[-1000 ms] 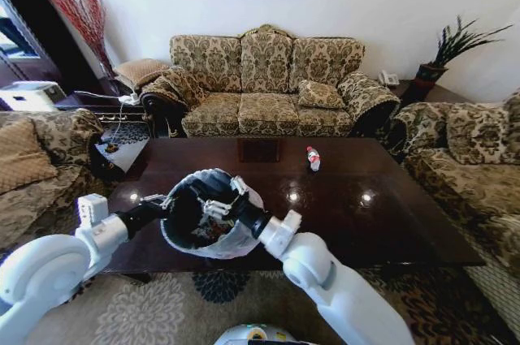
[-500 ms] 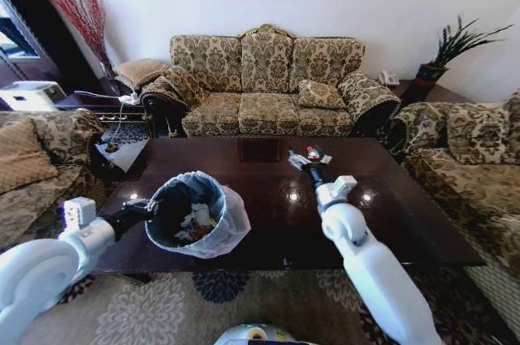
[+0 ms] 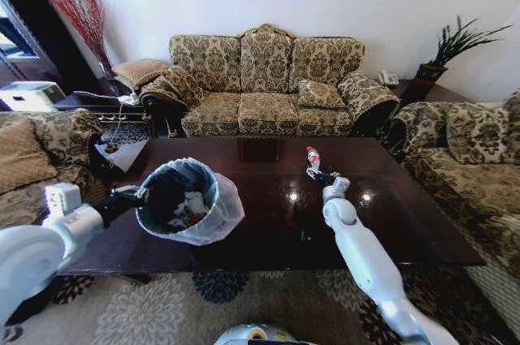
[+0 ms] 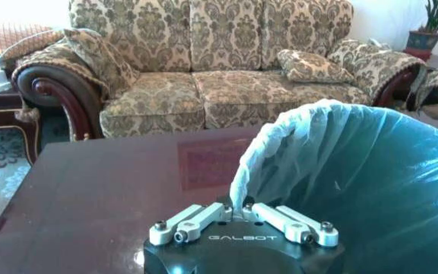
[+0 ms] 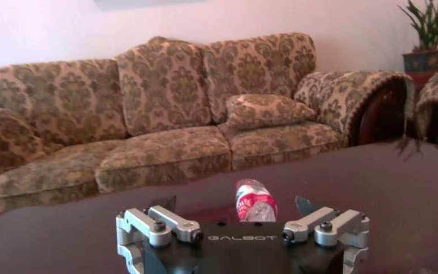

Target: Move to the front of the table and place the trash on the table into the trash bin.

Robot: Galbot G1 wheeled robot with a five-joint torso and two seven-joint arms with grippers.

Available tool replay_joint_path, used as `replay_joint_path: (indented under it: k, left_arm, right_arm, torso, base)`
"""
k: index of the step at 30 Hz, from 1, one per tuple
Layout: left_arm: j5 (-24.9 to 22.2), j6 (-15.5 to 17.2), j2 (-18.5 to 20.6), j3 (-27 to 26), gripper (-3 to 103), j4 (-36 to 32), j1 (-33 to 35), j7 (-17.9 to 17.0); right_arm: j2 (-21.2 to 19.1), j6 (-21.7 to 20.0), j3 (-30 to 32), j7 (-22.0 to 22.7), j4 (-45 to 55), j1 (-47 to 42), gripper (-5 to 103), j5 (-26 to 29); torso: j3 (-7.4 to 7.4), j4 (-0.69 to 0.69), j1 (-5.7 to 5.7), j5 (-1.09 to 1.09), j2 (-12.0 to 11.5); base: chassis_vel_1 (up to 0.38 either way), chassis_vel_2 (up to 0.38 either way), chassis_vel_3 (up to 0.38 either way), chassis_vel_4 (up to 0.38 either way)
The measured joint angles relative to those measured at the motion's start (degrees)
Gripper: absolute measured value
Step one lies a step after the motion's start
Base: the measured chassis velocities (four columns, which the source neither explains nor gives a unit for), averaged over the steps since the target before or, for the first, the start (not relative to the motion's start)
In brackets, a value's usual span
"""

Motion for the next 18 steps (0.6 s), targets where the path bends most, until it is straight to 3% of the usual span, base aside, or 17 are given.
replay_joint_path:
  k: [12,18]
  left_arm:
    - [0.7,-0.3,-1.7,0.9,0,-1.1,0.3,0.1]
    - [1.1,-0.4,-2.8,1.2,0,-1.5,0.5,0.3]
  right_arm:
    - [3.9,2.7,-0.5,1.8,-13.7,6.4,100,-2.0]
    - [4.9,5.3,-0.5,-0.3,-22.1,9.7,100,-2.1]
  torso:
    - [0.01,-0.02,0.04,0.01,0.0]
    - [-0.01,-0.01,-0.02,0.00,0.0]
  base:
    - [-0.059,0.057,0.060,-0.058]
    - [0.000,0.000,0.000,0.000]
